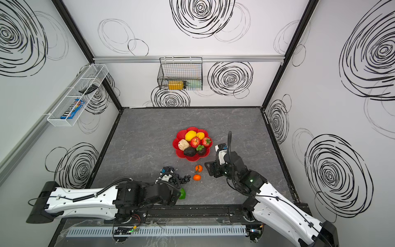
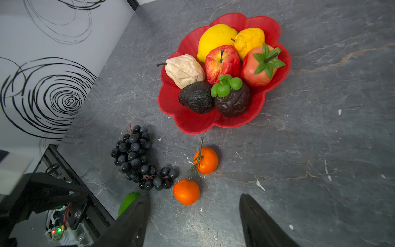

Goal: Place and organize the fake fruits in the fruit bowl
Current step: 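Draw the right gripper back while the left moves over the green lime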

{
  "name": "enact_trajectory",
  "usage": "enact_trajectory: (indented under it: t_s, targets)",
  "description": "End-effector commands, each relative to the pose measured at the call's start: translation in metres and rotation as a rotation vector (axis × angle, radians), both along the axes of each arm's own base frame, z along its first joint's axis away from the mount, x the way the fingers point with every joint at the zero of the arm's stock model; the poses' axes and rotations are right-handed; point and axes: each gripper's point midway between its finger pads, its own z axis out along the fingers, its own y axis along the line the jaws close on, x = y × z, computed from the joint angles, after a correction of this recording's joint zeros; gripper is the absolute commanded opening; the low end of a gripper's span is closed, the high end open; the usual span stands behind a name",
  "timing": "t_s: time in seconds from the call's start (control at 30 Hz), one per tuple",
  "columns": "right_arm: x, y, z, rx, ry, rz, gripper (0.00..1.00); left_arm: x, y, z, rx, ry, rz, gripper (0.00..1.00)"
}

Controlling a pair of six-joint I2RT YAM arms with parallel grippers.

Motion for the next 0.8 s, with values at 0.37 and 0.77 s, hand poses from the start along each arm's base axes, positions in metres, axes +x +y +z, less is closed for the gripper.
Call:
enact_trajectory:
  t_s: [0.37,0.77]
  targets:
    - [-0.015,-0.002,0.018,0.146,-0.051,0.003,0.77,0.003,-0.032,-0.036,0.039,0.084,0.074,0.97]
    - [-0.020,-0.001,0.014,0.153,-0.048,0.026,0.78,0.016,-0.023,-0.067,0.115,0.135,0.098,1.00]
